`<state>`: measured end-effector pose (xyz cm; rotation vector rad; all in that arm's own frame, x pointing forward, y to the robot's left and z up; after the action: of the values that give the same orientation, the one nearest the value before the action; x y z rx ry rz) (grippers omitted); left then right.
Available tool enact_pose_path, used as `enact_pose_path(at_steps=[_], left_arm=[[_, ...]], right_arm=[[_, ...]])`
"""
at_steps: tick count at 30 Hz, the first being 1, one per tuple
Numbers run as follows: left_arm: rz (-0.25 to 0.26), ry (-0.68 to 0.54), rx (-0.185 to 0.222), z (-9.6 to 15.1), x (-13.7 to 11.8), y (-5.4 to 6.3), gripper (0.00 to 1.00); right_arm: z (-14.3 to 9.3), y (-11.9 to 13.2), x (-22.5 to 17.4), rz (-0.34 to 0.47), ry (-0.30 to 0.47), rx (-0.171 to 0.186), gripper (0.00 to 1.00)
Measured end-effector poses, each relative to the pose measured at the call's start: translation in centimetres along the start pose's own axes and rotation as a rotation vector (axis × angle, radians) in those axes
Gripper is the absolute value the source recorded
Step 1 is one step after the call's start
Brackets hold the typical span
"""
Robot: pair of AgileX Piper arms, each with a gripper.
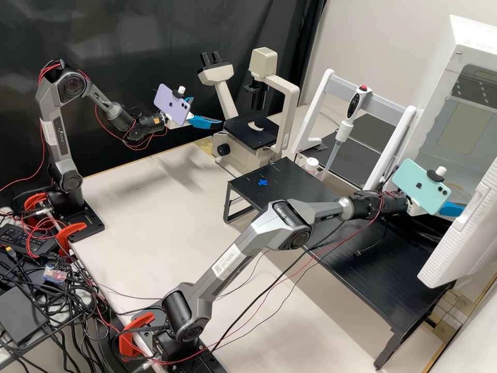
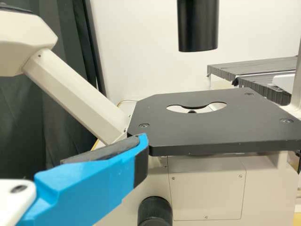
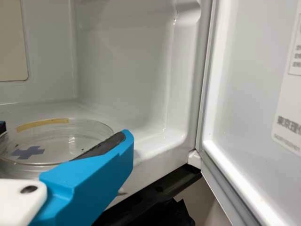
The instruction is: Move the petri dish to the microscope
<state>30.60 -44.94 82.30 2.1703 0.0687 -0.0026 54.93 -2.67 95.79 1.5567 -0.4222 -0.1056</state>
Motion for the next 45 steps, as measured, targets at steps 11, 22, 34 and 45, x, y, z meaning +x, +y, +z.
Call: enact_pose_path(at_steps=[11, 22, 34, 45], left_arm=[[0.000, 0.000, 0.000, 0.0, 0.0, 0.0, 1.00], [0.000, 0.000, 0.000, 0.0, 0.0, 0.0, 1.00], [0.000, 0.000, 0.000, 0.0, 0.0, 0.0, 1.00], [0.000, 0.000, 0.000, 0.0, 0.0, 0.0, 1.00]], right_arm=[[0.4, 1.1, -2.6, 0.031, 0.073, 0.011, 0.00], [2.1, 4.8, -10.3, 0.130, 0.161, 0.102, 0.00], [3.0, 4.8, -19.6, 0.203, 0.294, 0.108, 0.00], [1.5, 0.1, -27.1, 0.067, 0.448, 0.074, 0.00]])
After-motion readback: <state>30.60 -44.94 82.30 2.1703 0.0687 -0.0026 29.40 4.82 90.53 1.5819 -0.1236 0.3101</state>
